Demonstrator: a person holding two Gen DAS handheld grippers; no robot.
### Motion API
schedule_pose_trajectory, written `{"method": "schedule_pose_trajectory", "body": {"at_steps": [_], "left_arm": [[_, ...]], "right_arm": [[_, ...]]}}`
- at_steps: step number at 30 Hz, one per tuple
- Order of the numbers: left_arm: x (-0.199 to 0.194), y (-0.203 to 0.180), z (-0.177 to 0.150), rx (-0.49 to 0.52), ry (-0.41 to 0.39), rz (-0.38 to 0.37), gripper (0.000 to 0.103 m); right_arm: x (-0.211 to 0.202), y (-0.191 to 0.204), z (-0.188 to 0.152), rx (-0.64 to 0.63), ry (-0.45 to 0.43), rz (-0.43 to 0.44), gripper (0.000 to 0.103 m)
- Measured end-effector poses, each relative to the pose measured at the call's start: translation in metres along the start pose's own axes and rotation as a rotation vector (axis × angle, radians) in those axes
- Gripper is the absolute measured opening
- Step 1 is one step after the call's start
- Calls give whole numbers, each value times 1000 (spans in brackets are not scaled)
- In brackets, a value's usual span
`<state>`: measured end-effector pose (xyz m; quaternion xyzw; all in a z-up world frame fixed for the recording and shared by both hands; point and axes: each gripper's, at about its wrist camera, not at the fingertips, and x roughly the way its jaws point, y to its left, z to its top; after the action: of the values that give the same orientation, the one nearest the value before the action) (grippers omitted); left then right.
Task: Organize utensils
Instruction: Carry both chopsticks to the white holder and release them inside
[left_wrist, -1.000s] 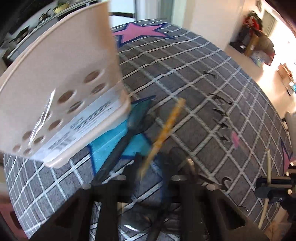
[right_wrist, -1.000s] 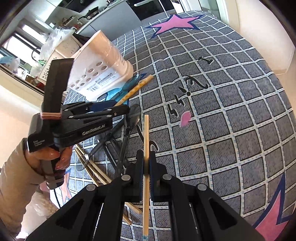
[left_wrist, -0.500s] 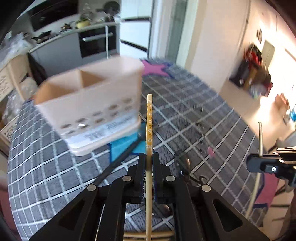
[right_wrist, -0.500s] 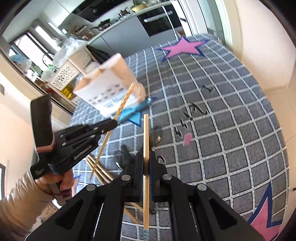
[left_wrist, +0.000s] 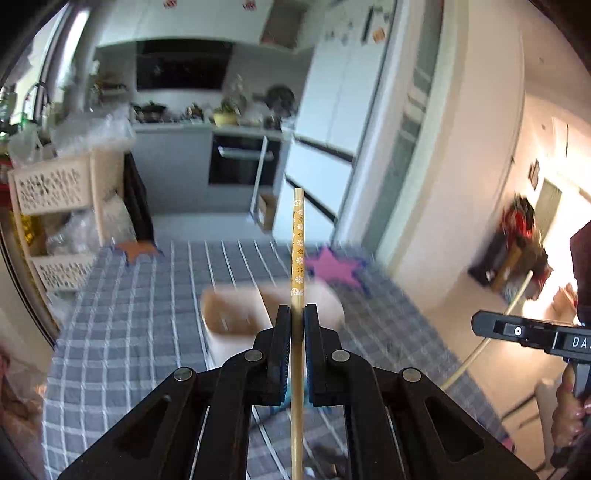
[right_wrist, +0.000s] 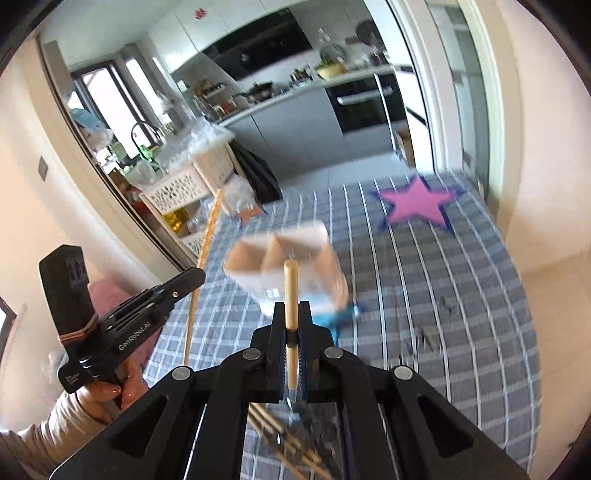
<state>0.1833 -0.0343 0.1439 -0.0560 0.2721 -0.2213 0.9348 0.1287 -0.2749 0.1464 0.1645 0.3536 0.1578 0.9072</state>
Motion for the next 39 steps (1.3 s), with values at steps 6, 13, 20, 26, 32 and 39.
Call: {"method": "schedule_pose_trajectory", "body": {"at_steps": [6, 13, 20, 26, 32, 39], "left_arm": [[10, 22, 58, -31, -135, 23, 39], [57, 52, 90, -82, -232, 46, 39], [97, 61, 88, -98, -272, 73, 39], [123, 68, 67, -96, -249, 90, 39], [128, 68, 40, -57, -232, 120, 39], [125, 69, 19, -56, -200, 165, 39]], "right_arm": [[0, 28, 62, -92, -64, -1, 6], [23, 42, 107, -134, -124, -42, 6], [63, 38, 118, -151, -119, -71, 6], [106, 31, 105, -190, -32, -100, 6], [144, 18, 100, -175, 77, -87, 6], [176, 6, 100, -125, 116, -76, 6]]}}
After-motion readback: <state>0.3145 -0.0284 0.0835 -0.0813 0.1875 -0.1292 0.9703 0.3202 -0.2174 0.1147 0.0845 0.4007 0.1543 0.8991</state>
